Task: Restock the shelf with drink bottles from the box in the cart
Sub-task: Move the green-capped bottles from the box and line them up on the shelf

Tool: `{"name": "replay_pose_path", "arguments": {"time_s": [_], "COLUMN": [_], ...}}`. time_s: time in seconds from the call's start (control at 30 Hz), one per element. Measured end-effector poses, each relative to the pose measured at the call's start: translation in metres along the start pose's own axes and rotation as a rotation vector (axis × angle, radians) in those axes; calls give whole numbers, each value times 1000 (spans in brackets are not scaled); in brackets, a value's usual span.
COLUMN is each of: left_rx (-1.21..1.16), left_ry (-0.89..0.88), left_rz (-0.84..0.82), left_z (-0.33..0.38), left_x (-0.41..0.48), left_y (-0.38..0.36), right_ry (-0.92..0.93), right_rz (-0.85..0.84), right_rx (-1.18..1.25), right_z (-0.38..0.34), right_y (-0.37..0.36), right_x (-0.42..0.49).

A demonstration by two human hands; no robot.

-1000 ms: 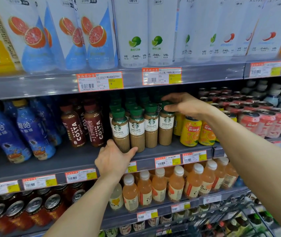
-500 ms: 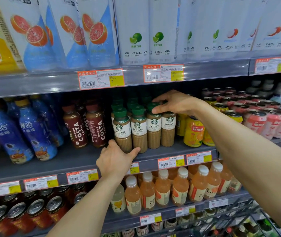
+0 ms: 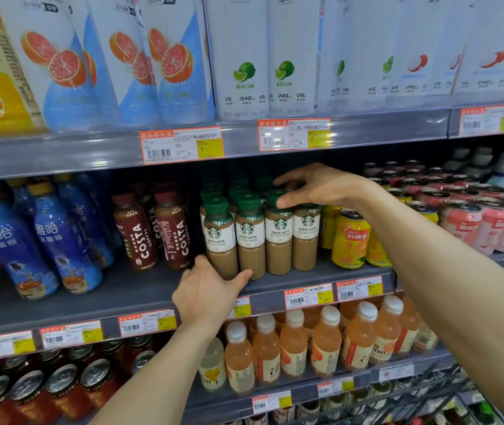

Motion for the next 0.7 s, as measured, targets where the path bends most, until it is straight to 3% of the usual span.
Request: {"name": "replay_pose_path", "arguments": {"time_s": [0.17,0.27,0.5,0.7], "left_rx": [18,18,-283,-470], "left_ry": [11,15,-2,-207], "left_rz": [-21,-57,-50,324], "left_z": [1,1,-13,-15], "left_x": [-1,-1,4,23], "left_y": [2,4,14,56], "right_ry": [-3,-23,79,36], "right_rz": [271,398,249,151], "right_rx": [466,500,414,288], "right_z": [17,24,22,23], "right_y": [17,24,19,12], "right_x": [2,13,42,58]}}
Point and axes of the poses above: each hand's wrist, its own x-axis towards the middle knuckle, its own y-axis out of the back of the hand, z = x × y, the point moved 2 cm from there along x, towards the middle knuckle, and after that the axes turned 15 degrees about -y, right-handed, at the moved point
